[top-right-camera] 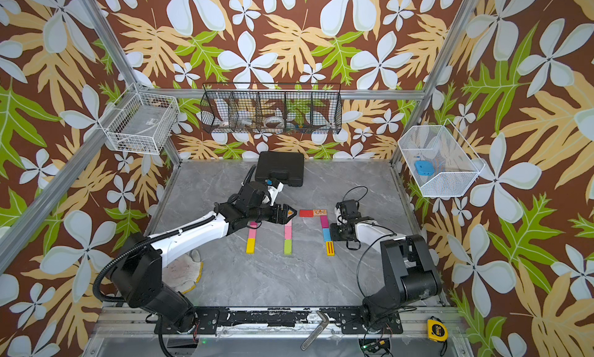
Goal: Assemble the number 7 with building blocks
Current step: Adjust the building block at the center of the board.
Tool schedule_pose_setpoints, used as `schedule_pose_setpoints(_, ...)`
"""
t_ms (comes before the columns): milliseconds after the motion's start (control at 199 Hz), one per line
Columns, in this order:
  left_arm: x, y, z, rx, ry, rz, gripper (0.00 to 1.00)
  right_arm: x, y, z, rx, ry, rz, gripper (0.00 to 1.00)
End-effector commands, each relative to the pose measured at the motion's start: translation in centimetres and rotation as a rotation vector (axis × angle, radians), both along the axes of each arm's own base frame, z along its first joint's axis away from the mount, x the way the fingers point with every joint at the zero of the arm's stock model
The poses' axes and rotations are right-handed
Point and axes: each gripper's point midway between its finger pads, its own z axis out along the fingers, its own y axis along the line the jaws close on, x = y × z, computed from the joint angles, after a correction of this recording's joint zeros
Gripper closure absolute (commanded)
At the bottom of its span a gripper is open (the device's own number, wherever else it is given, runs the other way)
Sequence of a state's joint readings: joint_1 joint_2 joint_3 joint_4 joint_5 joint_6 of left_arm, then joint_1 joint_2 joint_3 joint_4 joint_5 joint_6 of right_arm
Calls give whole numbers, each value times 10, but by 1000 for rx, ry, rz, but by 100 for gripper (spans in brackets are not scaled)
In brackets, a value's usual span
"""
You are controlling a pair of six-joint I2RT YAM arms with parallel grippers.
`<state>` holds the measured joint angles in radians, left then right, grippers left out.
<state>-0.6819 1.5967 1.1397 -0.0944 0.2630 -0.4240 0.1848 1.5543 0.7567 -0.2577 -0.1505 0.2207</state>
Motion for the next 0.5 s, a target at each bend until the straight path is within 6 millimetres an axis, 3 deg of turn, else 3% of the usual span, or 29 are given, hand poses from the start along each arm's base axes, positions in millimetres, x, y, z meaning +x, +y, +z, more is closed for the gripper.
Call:
schedule_pose_setpoints(0,1,-3,7,-17,-17,-7,15,-1,3,1,11,8,10,57)
schedule_pose_setpoints(497,-1,-4,7,-14,-22,-24,15,-23,-25,8,-88,25,-121,57)
